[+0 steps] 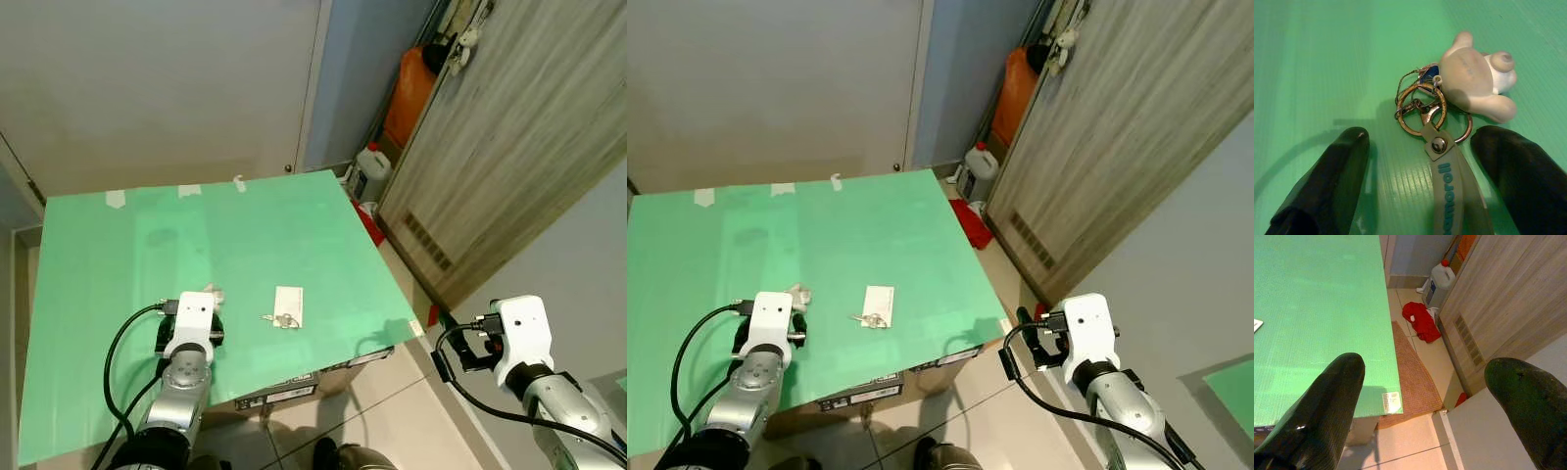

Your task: Hang keys on a hook

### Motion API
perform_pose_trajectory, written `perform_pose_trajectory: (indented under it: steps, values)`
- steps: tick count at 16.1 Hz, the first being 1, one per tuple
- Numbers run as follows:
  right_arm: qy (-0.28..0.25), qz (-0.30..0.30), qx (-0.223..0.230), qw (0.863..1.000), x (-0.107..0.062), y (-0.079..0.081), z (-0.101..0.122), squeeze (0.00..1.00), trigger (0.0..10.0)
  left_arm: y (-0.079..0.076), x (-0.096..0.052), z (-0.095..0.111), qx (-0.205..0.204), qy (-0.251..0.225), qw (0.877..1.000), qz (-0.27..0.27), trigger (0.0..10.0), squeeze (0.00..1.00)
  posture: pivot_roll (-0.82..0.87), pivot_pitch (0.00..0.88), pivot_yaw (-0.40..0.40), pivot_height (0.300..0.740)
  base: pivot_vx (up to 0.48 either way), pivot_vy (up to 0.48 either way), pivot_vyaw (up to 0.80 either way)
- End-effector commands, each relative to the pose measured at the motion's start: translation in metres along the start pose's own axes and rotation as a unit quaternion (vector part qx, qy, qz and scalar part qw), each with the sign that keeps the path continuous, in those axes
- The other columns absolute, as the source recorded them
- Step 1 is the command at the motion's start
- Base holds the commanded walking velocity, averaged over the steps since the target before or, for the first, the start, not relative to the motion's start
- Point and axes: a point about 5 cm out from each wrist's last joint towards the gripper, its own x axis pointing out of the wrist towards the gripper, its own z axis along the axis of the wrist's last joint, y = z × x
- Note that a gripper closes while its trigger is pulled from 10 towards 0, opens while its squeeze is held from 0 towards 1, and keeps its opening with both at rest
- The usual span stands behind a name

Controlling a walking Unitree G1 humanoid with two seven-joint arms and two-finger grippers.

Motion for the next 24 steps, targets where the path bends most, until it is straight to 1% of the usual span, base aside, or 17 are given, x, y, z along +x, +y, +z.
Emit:
perform_pose_trajectory:
  steps: [1,3,6,8,10,11,13,14,15,19,20,22,24]
  values:
    - [0.002,-0.016,0.000,1.000,-0.004,-0.007,0.001,0.00,10.0,-0.015,-0.005,-0.019,0.006,0.045,0.998,-0.038,0.0,0.00,-0.22,0.140,-0.158,0.740,0.000,0.000,0.00]
    - [0.002,-0.015,0.001,1.000,-0.003,-0.006,0.001,0.00,10.0,-0.017,-0.005,-0.019,0.012,0.046,0.998,-0.049,0.0,0.00,-0.21,0.138,-0.157,0.740,0.000,0.000,0.00]
    - [0.002,-0.012,0.001,1.000,0.000,-0.004,0.002,0.00,10.0,-0.016,-0.004,-0.025,0.019,0.058,0.996,-0.058,0.0,0.00,-0.20,0.130,-0.159,0.740,0.000,0.000,0.00]
    - [0.003,-0.009,0.000,1.000,0.002,-0.003,0.002,0.00,10.0,-0.019,-0.006,-0.028,0.023,0.061,0.995,-0.080,0.0,0.00,-0.20,0.124,-0.161,0.740,0.000,0.000,0.00]
    - [0.002,-0.006,0.000,1.000,0.002,-0.002,0.002,0.00,10.0,-0.021,-0.007,-0.030,0.024,0.060,0.994,-0.087,0.0,0.00,-0.19,0.121,-0.162,0.740,0.000,0.000,0.00]
    - [0.002,-0.006,-0.001,1.000,0.002,-0.002,0.002,0.00,10.0,-0.022,-0.008,-0.031,0.024,0.057,0.994,-0.090,0.0,0.00,-0.19,0.118,-0.164,0.740,0.000,0.000,0.00]
    - [0.003,-0.004,-0.002,1.000,0.002,-0.002,0.002,0.00,10.0,-0.028,-0.009,-0.025,0.033,0.032,0.993,-0.112,0.0,0.00,-0.19,0.113,-0.164,0.740,0.000,0.000,0.00]
    - [0.003,-0.004,-0.002,1.000,0.002,-0.003,0.002,0.00,10.0,-0.033,-0.011,-0.020,0.024,0.013,0.992,-0.123,0.0,0.00,-0.19,0.110,-0.164,0.740,0.000,0.000,0.00]
    - [0.003,-0.004,-0.003,1.000,0.003,-0.003,0.002,0.00,10.0,-0.036,-0.013,-0.010,0.011,-0.016,0.991,-0.131,0.0,0.00,-0.19,0.107,-0.165,0.740,0.000,0.000,0.00]
    - [0.002,-0.003,-0.002,1.000,0.005,-0.003,0.002,0.00,10.0,-0.036,-0.020,0.022,-0.028,-0.087,0.987,-0.129,0.0,0.00,-0.18,0.106,-0.164,0.740,0.000,0.000,0.00]
    - [0.002,-0.003,-0.001,1.000,0.006,-0.003,0.002,0.00,10.0,-0.034,-0.024,0.035,-0.041,-0.117,0.984,-0.127,0.0,0.00,-0.17,0.107,-0.164,0.740,0.000,0.000,0.00]
    - [0.002,-0.002,0.000,1.000,0.008,-0.002,0.001,0.00,10.0,-0.031,-0.031,0.049,-0.050,-0.142,0.980,-0.127,0.0,0.00,-0.16,0.104,-0.164,0.740,0.000,0.000,0.00]
    - [-0.002,0.001,0.002,1.000,0.012,0.001,0.003,0.00,10.0,-0.030,-0.035,0.058,-0.048,-0.158,0.978,-0.129,0.0,0.00,-0.16,0.094,-0.163,0.740,0.000,0.000,0.00]
